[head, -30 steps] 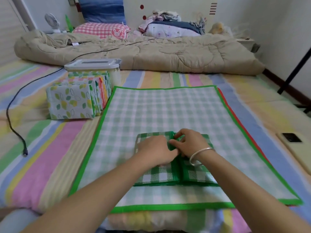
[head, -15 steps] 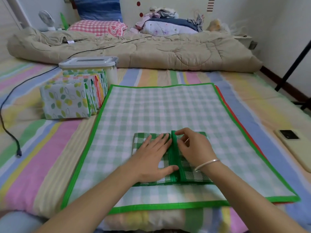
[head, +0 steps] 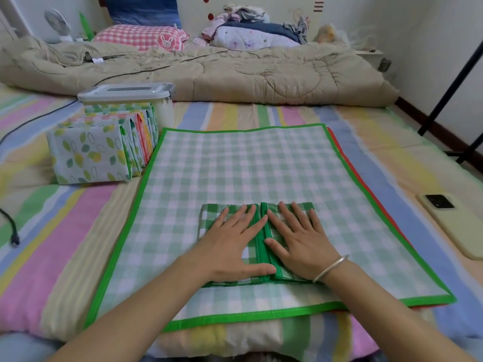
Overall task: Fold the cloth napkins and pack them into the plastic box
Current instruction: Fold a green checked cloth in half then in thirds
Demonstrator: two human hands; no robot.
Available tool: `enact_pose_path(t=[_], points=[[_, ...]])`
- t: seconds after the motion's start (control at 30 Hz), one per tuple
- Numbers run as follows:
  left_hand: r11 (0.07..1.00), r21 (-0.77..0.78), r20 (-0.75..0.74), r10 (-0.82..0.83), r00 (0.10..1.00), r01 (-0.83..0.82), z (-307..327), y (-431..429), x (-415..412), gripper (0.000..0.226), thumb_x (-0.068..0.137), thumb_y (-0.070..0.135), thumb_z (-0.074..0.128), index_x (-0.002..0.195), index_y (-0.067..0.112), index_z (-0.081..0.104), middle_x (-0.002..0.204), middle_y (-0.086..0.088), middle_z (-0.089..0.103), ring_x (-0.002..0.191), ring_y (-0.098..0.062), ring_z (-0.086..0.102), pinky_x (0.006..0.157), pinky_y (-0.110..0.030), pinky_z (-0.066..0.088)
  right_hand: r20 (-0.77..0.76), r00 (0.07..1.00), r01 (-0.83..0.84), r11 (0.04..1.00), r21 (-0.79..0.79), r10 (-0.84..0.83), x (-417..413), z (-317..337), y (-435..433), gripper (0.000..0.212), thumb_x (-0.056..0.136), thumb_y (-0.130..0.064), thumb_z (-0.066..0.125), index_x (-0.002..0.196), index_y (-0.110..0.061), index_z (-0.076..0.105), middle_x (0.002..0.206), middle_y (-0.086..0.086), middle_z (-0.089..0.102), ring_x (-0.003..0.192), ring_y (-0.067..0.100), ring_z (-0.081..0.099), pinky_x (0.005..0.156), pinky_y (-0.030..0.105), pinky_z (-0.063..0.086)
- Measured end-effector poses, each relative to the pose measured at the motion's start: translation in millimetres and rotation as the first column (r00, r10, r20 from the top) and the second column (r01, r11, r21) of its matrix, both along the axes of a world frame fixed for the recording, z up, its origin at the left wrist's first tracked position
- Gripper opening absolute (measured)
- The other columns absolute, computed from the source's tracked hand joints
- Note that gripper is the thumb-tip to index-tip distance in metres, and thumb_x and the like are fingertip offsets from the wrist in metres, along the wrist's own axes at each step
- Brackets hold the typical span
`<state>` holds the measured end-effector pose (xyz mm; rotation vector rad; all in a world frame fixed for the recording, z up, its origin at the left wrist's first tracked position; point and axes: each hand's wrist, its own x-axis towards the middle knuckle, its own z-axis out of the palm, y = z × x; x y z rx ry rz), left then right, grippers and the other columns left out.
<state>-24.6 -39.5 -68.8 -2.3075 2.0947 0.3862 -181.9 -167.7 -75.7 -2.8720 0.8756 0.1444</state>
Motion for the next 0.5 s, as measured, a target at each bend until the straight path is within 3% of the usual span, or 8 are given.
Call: enact_pose_path(t=[0.1, 0.2, 0.33, 0.4, 0.43, 0.5], points=[[0.999, 0.052, -0.011, -0.007, 1.000, 0.008, 4.8, -3.5, 2.3, 0.113, 0.066, 0.098, 0.015, 0.157, 0.036, -0.012, 0.163, 0.004, -0.024, 0.148, -0.011, -0.028, 0.123, -0.047, -0.012, -0.003, 1.000, 0.000, 1.000, 0.015, 0.000, 0.0, 0.6, -0.4, 0.104, 0.057, -0.086, -0.027, 0.150, -0.044, -0.013, 0.161, -0.008, -0.017, 0.147, 0.018, -0.021, 0.119, 0.047, -0.012], [0.998, 0.058, -0.083, 0.021, 0.996, -0.016, 4.7, -4.8, 0.9, 0.116, 0.061, 0.100, -0.002, 0.157, 0.036, -0.009, 0.162, 0.005, -0.024, 0.146, -0.010, -0.031, 0.122, -0.047, -0.014, -0.004, 1.000, -0.008, 1.000, 0.030, 0.008, -0.7, 2.2, -0.6, 0.095, 0.063, -0.083, -0.017, 0.150, -0.044, -0.014, 0.161, -0.008, -0.019, 0.147, 0.017, -0.023, 0.119, 0.047, -0.013], [0.999, 0.039, -0.007, 0.025, 1.000, -0.025, -0.2, -3.8, -3.6, 0.117, 0.060, 0.100, 0.000, 0.157, 0.035, -0.013, 0.161, 0.005, -0.027, 0.146, -0.012, -0.033, 0.122, -0.049, -0.013, 0.048, 0.999, 0.004, 0.996, 0.092, -0.009, -2.2, 9.5, 0.2, 0.092, 0.068, -0.078, -0.006, 0.153, -0.041, -0.005, 0.162, -0.008, -0.014, 0.148, 0.016, -0.019, 0.120, 0.044, -0.011], [0.999, 0.037, 0.031, 0.024, 0.999, -0.025, -0.8, -2.9, -4.4, 0.117, 0.060, 0.099, 0.002, 0.156, 0.034, -0.014, 0.161, 0.004, -0.028, 0.146, -0.013, -0.033, 0.122, -0.050, -0.013, 0.180, 0.979, 0.072, 0.990, 0.118, -0.093, -8.2, 18.5, -0.3, 0.086, 0.079, -0.075, 0.013, 0.154, -0.035, 0.009, 0.163, -0.004, 0.000, 0.150, 0.018, -0.006, 0.122, 0.042, 0.002], [0.999, 0.036, 0.045, 0.024, 0.999, -0.025, -0.7, -2.4, -4.7, 0.116, 0.062, 0.099, 0.004, 0.156, 0.034, -0.015, 0.161, 0.004, -0.028, 0.146, -0.014, -0.032, 0.122, -0.050, -0.013, 0.266, 0.948, 0.157, 0.983, 0.092, -0.176, -13.4, 22.6, -0.2, 0.078, 0.086, -0.069, 0.029, 0.153, -0.031, 0.021, 0.161, 0.000, 0.016, 0.149, 0.022, 0.010, 0.120, 0.041, 0.016], [0.999, 0.030, 0.069, 0.024, 0.997, -0.026, -1.4, -1.7, -6.0, 0.114, 0.064, 0.097, 0.006, 0.156, 0.033, -0.016, 0.161, 0.003, -0.028, 0.146, -0.015, -0.032, 0.122, -0.049, -0.013, 0.360, 0.853, 0.401, 0.916, 0.013, -0.378, -27.8, 31.5, 2.5, 0.058, 0.093, -0.051, 0.047, 0.143, -0.024, 0.041, 0.141, 0.004, 0.048, 0.130, 0.025, 0.041, 0.098, 0.039, 0.040]])
